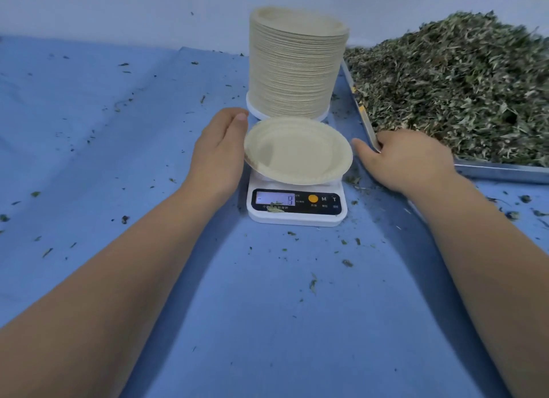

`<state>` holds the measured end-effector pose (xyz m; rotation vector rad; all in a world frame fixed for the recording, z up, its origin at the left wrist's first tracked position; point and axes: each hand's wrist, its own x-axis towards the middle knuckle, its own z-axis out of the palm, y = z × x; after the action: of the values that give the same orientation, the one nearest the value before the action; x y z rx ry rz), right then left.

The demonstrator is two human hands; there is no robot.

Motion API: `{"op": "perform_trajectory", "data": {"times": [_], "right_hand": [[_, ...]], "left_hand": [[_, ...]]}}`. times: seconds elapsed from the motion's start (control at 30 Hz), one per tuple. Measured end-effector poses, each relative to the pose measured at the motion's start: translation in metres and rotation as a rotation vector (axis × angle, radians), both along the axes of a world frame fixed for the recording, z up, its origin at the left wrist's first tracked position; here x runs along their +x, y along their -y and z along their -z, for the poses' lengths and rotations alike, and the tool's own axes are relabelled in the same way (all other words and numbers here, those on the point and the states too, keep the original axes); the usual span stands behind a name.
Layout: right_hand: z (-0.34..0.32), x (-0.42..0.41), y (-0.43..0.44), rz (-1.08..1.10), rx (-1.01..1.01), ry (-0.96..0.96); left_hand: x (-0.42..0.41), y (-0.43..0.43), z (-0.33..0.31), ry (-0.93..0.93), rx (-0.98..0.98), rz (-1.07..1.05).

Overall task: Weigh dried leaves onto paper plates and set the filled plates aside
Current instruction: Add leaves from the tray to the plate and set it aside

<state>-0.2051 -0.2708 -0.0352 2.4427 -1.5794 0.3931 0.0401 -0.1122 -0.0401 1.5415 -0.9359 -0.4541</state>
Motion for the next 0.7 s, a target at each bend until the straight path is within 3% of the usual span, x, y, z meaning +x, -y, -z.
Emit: {"op": "perform_trajectory", "data": {"times": [0.17,0.5,0.7], "right_hand": [[0.002,0.001,0.001,-0.011,-0.024,-0.031],[0.002,0.002,0.002,-0.037,-0.09,0.105],[0.003,0.001,0.004,-0.009,-0.024,-0.003]], "left_hand": [[-0.003,0.001,0.002,0.008,0.028,0.037],[0.009,0.009,0.006,-0.182,0.05,-0.006],[0.01,0.012,0.008,-0.245,0.036,-0.018]]}}
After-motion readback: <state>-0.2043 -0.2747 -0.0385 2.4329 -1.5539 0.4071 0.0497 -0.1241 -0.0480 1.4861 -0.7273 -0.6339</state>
